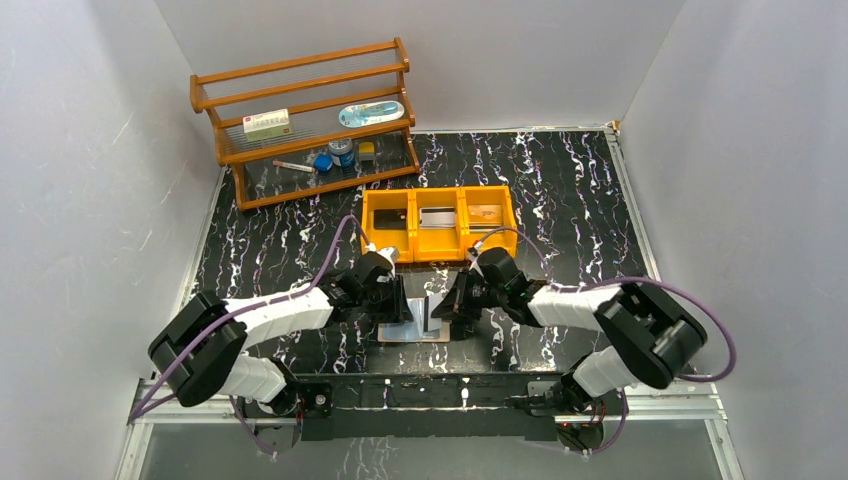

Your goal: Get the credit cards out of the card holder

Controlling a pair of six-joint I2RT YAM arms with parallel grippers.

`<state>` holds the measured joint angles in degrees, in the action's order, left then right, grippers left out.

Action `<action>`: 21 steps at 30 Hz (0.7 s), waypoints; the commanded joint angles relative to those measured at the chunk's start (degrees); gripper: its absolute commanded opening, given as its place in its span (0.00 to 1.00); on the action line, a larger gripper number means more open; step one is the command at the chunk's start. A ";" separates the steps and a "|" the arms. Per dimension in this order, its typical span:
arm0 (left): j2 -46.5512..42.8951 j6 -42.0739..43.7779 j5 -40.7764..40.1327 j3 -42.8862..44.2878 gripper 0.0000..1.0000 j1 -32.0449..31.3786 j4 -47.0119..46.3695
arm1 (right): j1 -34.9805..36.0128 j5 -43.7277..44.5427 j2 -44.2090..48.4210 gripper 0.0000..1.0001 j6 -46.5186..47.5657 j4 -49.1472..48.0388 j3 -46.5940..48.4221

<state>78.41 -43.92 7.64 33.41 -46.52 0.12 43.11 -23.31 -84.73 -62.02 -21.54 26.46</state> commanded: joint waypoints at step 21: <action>-15.07 5.02 -15.65 7.32 0.74 0.61 23.36 | -0.67 13.84 19.60 0.02 17.83 10.75 4.94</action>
<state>66.32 -40.88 -2.74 38.48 -46.61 16.25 42.70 -13.56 -66.78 -50.78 -11.77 26.92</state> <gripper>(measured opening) 0.665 0.073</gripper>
